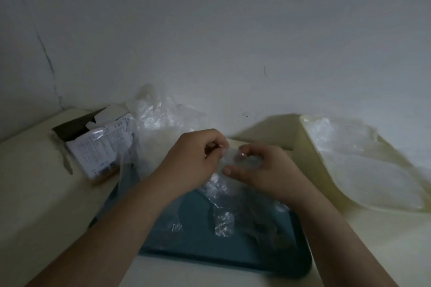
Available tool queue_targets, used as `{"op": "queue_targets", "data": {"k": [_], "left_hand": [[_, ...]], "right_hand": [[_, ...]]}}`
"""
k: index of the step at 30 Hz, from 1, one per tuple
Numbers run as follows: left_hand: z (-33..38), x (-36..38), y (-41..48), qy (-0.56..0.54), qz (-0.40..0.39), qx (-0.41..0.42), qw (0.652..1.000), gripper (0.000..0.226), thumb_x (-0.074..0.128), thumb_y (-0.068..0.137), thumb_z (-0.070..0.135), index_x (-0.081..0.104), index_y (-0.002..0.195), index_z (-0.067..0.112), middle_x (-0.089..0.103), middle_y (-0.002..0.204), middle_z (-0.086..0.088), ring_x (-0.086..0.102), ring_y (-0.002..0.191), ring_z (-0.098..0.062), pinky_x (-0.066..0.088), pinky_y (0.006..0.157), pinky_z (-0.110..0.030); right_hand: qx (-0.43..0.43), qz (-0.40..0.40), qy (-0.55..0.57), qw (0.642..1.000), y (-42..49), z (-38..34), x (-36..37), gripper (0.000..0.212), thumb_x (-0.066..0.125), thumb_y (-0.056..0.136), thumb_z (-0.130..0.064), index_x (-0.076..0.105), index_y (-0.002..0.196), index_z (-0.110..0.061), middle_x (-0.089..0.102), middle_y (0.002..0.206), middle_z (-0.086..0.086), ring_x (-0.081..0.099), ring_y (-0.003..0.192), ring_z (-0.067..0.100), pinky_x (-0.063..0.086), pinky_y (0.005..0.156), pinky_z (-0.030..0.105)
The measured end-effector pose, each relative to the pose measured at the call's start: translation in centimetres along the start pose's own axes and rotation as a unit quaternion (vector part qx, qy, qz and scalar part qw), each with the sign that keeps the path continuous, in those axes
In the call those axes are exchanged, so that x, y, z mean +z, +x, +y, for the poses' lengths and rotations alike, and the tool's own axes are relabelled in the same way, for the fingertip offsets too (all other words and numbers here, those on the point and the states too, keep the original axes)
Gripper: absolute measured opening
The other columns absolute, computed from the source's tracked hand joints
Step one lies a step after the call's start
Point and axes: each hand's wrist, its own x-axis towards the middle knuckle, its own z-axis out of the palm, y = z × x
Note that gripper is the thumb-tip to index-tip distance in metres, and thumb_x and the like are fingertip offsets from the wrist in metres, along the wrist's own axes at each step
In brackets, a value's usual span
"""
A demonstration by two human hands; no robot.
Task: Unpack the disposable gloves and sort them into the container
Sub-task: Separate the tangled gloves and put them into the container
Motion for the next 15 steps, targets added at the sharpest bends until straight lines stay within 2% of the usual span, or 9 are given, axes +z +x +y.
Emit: {"op": "queue_targets", "data": {"k": [2,4,5,7,9,11,13,15], "left_hand": [[0.9,-0.5,-0.2,-0.028,-0.019,0.016,0.999,0.018,0.070,0.097,0.014,0.076,0.103,0.030,0.072,0.090,0.019,0.069,0.077,-0.003,0.054,0.068,-0.015],[1.5,-0.9,-0.2,-0.065,-0.026,0.013,0.997,0.025,0.071,0.097,0.014,0.073,0.115,0.032,0.071,0.093,0.017,0.065,0.065,-0.011,0.052,0.060,-0.020],[1.6,-1.2,-0.1,-0.078,-0.025,-0.008,0.997,0.028,0.073,0.096,0.020,0.071,0.120,0.035,0.071,0.097,0.015,0.065,0.066,-0.015,0.052,0.059,-0.021],[1.1,-1.8,-0.2,-0.083,-0.035,-0.089,0.992,0.038,0.080,0.090,0.041,0.067,0.125,0.039,0.071,0.103,0.012,0.069,0.078,-0.008,0.056,0.067,-0.020],[0.2,-2.0,-0.4,-0.100,-0.067,-0.162,0.979,0.038,0.083,0.083,0.049,0.074,0.116,0.031,0.074,0.100,0.004,0.070,0.086,-0.003,0.057,0.074,-0.018],[-0.4,-2.0,-0.6,-0.165,-0.078,-0.184,0.966,0.022,0.084,0.085,0.037,0.080,0.096,0.019,0.074,0.086,-0.009,0.068,0.077,-0.009,0.056,0.069,-0.021],[-0.5,-2.0,-0.5,-0.247,-0.061,-0.185,0.949,0.014,0.083,0.086,0.026,0.080,0.090,0.013,0.070,0.079,-0.008,0.064,0.074,-0.015,0.056,0.069,-0.026],[-0.5,-2.3,-0.2,-0.286,-0.060,-0.185,0.938,0.016,0.082,0.086,0.025,0.079,0.094,0.011,0.069,0.083,-0.003,0.063,0.075,-0.014,0.056,0.071,-0.026]], "right_hand": [[-0.034,-0.010,0.076,0.996,-0.2,-0.5,-0.4,0.028,0.088,0.076,-0.044,0.075,0.081,-0.020,0.075,0.082,-0.003,0.069,0.080,0.008,0.055,0.077,0.032],[-0.053,-0.011,0.174,0.983,-0.2,-0.4,-0.5,0.025,0.086,0.082,-0.027,0.074,0.079,-0.005,0.073,0.077,0.013,0.067,0.072,0.018,0.055,0.074,0.038],[-0.049,-0.006,0.222,0.974,-0.1,-0.2,-0.6,0.024,0.084,0.084,-0.020,0.073,0.082,0.001,0.072,0.077,0.019,0.066,0.071,0.022,0.056,0.074,0.038],[-0.040,0.002,0.295,0.955,0.1,0.2,-0.4,0.019,0.078,0.087,-0.009,0.069,0.088,0.008,0.073,0.078,0.022,0.068,0.070,0.026,0.058,0.073,0.034],[-0.030,0.001,0.345,0.938,0.2,0.4,-0.2,0.014,0.072,0.091,-0.001,0.064,0.092,0.011,0.073,0.080,0.025,0.068,0.069,0.027,0.057,0.070,0.032],[-0.007,0.008,0.379,0.925,0.4,0.6,0.1,0.005,0.065,0.092,0.010,0.061,0.092,0.007,0.072,0.080,0.024,0.067,0.066,0.027,0.057,0.065,0.030],[0.035,0.027,0.394,0.918,0.7,0.7,0.3,0.025,0.057,0.088,0.024,0.061,0.092,0.000,0.072,0.081,0.019,0.065,0.061,0.025,0.057,0.058,0.030],[0.066,0.039,0.409,0.909,0.8,0.7,0.3,0.033,0.056,0.084,0.026,0.063,0.098,-0.003,0.073,0.085,0.017,0.064,0.060,0.024,0.055,0.055,0.032]]}}
